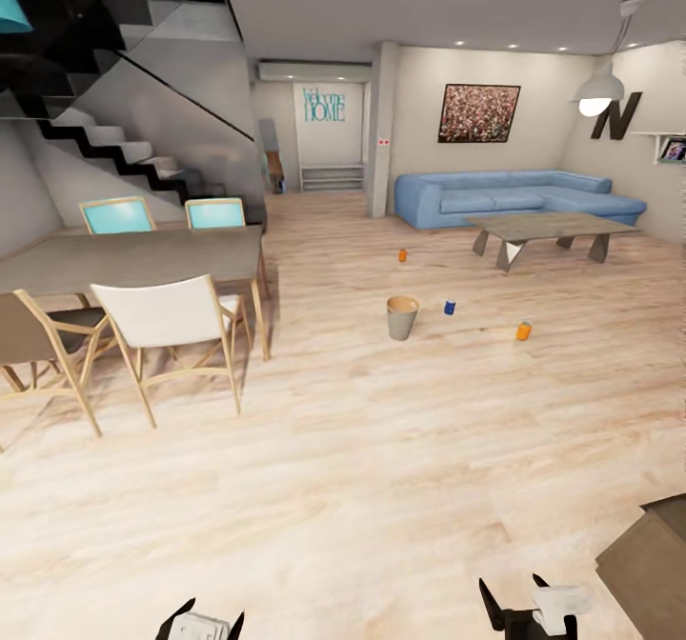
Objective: Put the three can of soda from the living room inside the tash can in the kitchen.
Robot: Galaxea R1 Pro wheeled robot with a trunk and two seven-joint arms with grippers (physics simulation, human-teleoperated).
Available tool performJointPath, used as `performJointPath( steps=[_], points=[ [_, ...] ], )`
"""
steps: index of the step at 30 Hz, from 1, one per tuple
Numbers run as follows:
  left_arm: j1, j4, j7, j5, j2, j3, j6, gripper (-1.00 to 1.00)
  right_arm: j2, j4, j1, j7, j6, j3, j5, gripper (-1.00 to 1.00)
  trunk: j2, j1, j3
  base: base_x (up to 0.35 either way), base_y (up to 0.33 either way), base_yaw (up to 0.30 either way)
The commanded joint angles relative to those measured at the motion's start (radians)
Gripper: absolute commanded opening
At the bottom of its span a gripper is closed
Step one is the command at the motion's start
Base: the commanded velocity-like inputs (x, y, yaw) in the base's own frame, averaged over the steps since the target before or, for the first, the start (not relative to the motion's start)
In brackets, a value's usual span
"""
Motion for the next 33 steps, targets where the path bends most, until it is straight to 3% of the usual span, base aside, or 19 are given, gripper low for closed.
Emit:
performJointPath(
  steps=[1, 33],
  points=[
    [0.0, 0.0, 0.0, 0.0, 0.0, 0.0, 0.0, 1.0, 0.0, 0.0, 0.0, 0.0, 0.0, 0.0, 0.0, 1.0, 0.0, 0.0, 0.0, 0.324, 0.0, -0.07],
    [0.0, 0.0, 0.001, 0.0, 0.0, 0.0, 0.0, 1.0, 0.0, 0.0, 0.0, -0.001, 0.0, 0.0, 0.0, 1.0, 0.0, 0.0, 0.0, 0.325, 0.0, -0.007]
  ],
)
